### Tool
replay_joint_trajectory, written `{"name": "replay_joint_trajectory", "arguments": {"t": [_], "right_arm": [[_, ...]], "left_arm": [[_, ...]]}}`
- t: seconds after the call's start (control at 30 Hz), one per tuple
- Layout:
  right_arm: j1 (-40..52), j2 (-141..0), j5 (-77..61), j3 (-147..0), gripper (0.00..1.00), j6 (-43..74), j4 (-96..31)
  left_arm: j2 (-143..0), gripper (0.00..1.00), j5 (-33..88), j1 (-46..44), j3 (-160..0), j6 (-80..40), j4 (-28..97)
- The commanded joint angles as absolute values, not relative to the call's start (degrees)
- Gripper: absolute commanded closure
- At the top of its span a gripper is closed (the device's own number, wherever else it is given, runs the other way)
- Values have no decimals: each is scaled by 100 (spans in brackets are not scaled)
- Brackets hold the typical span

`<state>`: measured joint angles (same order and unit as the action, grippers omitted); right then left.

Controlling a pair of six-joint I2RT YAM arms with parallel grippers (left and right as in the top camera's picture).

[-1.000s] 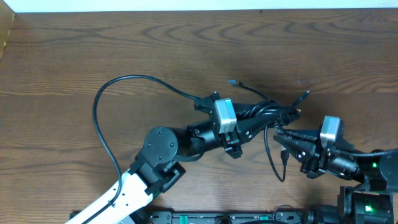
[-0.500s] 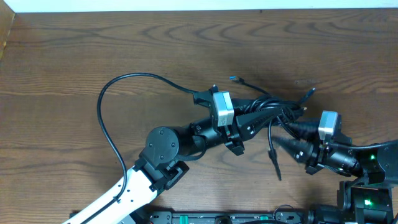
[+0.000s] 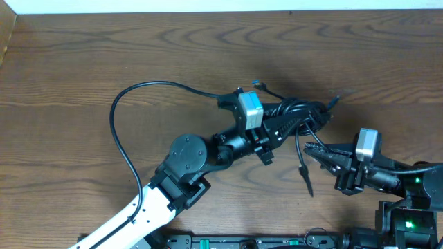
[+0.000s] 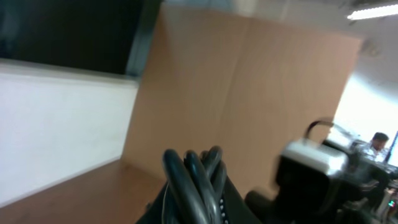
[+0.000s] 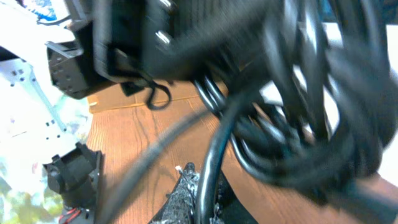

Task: Untangle cables

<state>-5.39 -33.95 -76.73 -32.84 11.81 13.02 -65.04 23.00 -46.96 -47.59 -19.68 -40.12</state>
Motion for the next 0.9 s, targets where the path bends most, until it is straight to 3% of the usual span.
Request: {"name": "replay_joint_trajectory", "arguments": {"t": [0.0, 0.3, 0.87], "right_arm": [[-515, -3369, -8178, -3326, 99, 1374, 1592], [-517, -3369, -8315, -3326, 99, 1389, 1824], [-532, -3369, -8305, -3326, 99, 1544, 2036]], "left_arm": [[-6451, 93, 1756, -4359, -4856, -1765, -3745], [-6451, 93, 1706, -3428, -4856, -1789, -2655], [-6390, 93, 1710, -2665, -4856, -1216, -1076]]}}
